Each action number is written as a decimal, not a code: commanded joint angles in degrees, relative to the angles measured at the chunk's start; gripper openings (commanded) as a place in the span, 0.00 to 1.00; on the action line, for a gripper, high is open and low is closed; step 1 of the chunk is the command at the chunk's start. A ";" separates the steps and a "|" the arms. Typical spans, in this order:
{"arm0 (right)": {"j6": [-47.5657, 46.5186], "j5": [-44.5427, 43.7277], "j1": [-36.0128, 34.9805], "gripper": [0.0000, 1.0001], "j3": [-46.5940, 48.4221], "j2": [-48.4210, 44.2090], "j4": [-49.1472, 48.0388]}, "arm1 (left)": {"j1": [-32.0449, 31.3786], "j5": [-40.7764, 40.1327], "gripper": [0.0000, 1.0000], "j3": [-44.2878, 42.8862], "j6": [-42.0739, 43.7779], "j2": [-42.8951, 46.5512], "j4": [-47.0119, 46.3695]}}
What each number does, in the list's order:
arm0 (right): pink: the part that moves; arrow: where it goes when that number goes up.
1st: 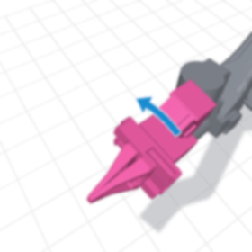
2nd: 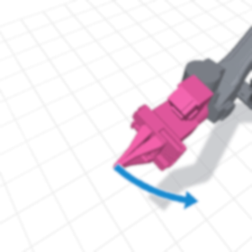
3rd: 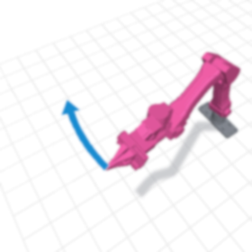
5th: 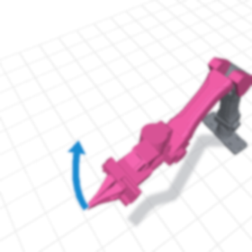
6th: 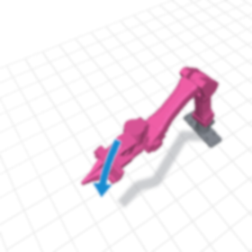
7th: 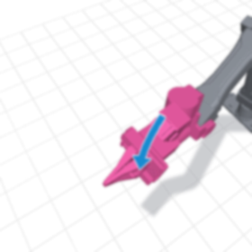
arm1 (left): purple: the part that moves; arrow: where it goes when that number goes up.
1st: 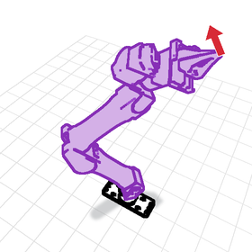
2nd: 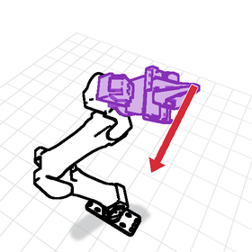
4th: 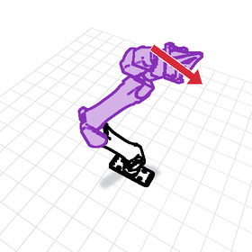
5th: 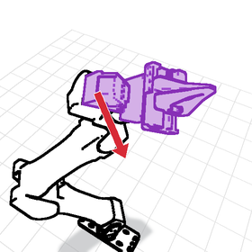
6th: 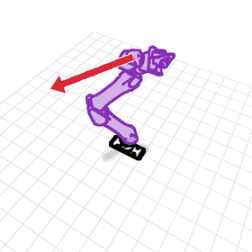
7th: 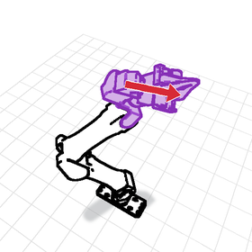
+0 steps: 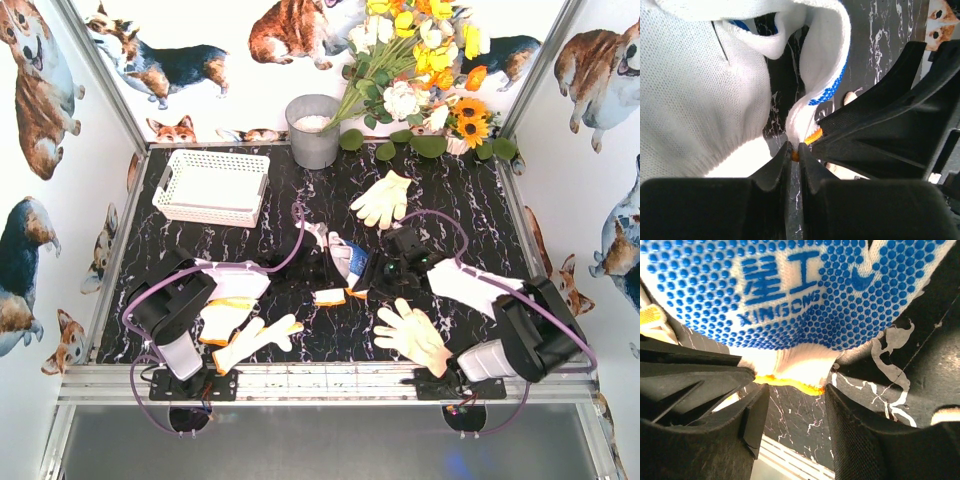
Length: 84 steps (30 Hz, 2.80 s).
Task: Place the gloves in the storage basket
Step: Pick up the glove from the center of the board, then pair the glove with the glove.
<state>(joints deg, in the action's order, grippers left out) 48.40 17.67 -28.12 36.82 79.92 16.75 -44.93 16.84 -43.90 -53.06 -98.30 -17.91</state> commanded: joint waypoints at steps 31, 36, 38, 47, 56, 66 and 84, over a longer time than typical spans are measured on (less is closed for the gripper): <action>0.12 -2.56 -0.53 0.46 -0.46 2.72 -2.16 | -0.09 0.95 0.23 -0.68 -1.24 -3.95 -0.73; 0.34 -2.94 -0.62 0.43 -0.43 2.96 -2.42 | -0.08 1.00 0.24 -0.31 -1.33 -4.46 -0.87; 0.38 -2.99 -0.62 0.39 -0.45 3.04 -2.61 | -0.12 1.00 0.24 -0.22 -1.55 -4.76 -1.25; 0.23 -3.00 -0.62 0.15 -0.53 1.96 -2.33 | -0.14 0.36 0.10 -0.42 -2.18 -4.34 -3.84; -0.26 -3.86 -0.55 0.00 3.83 -6.53 3.74 | -0.07 -1.69 0.00 -2.40 -0.01 3.06 0.59; -3.69 -5.06 -0.14 0.00 15.87 -12.35 8.21 | 2.48 -7.87 0.00 -9.10 2.22 14.67 11.93; -12.52 -6.84 2.21 0.00 37.32 5.14 0.10 | 14.23 -7.42 0.00 -18.84 6.97 13.18 11.87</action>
<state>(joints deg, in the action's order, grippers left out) 39.20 11.92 -26.98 68.95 81.80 22.39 -33.12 9.02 -59.13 -49.25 -83.13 -5.23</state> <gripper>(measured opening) 0.028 0.027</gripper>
